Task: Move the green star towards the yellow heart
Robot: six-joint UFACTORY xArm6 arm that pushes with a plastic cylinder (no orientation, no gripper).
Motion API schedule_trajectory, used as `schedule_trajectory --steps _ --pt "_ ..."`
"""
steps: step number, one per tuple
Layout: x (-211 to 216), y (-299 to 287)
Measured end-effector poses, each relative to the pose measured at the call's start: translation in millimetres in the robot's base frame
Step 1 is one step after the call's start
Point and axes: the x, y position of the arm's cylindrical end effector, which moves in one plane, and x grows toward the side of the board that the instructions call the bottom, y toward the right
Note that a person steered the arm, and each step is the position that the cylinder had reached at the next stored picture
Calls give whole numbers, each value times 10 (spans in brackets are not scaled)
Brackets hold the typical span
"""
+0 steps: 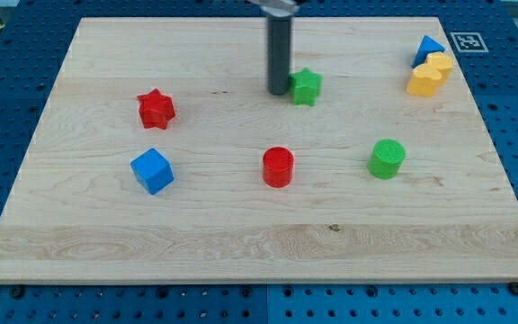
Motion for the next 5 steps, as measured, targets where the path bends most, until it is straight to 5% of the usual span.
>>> schedule_trajectory --steps 2,5 --pt "375 1008" --pt "-9 953"
